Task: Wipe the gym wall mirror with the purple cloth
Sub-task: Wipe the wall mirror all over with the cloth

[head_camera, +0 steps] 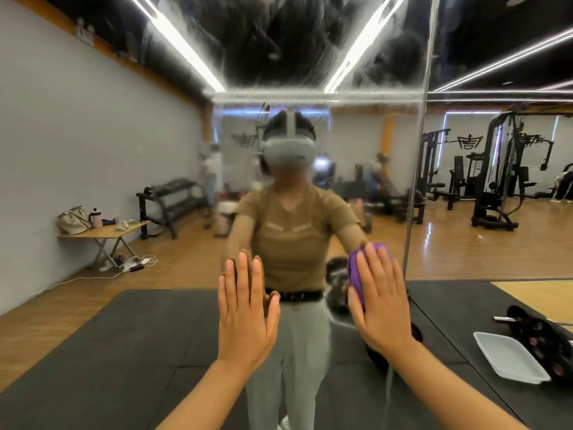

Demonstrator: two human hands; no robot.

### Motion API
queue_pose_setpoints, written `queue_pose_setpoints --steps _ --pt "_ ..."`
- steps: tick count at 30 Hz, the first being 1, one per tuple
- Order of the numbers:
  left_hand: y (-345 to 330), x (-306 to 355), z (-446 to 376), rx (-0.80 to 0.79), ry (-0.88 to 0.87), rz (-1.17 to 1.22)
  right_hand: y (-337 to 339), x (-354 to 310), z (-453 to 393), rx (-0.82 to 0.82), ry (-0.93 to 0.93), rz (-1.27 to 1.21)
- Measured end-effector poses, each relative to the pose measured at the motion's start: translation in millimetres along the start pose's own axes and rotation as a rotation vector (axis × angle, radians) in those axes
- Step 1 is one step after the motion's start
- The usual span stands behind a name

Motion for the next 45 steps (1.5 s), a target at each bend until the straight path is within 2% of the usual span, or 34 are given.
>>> queue_pose_setpoints --steps 5,14,18,23,31,38,45 --pt "3 2 2 -0.015 0.011 0.026 -24 -5 57 -0.052 0.033 0.024" --pt "3 0 11 -0.026 -0.051 -0.01 -9 -2 37 -0.056 0.016 -0.059" --pt "-1 -3 14 -0.002 -0.089 -0.042 4 5 11 0.031 -0.064 -0.099" --pt "-11 -19 25 0.053 -0.216 -0.152 12 10 -1 0.216 -0.107 -0.155" --pt "-20 -33 26 0.201 -0.298 -0.183 -4 2 17 0.289 -0.08 -0.083" --pt "-26 -36 28 0.225 -0.303 -0.179 -45 -11 82 0.266 -0.034 -0.044" --pt "-26 -37 30 0.282 -0.335 -0.153 -53 -12 95 0.231 -0.006 -0.019"
Point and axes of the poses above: each hand's wrist, its own z-axis away from the middle knuckle, its own y-axis out of the back of the hand, x = y × z, the point moved 9 cm from there along -z, towards the middle knuckle, and after that the axes turned 13 degrees about -x, right-handed, at the moved point
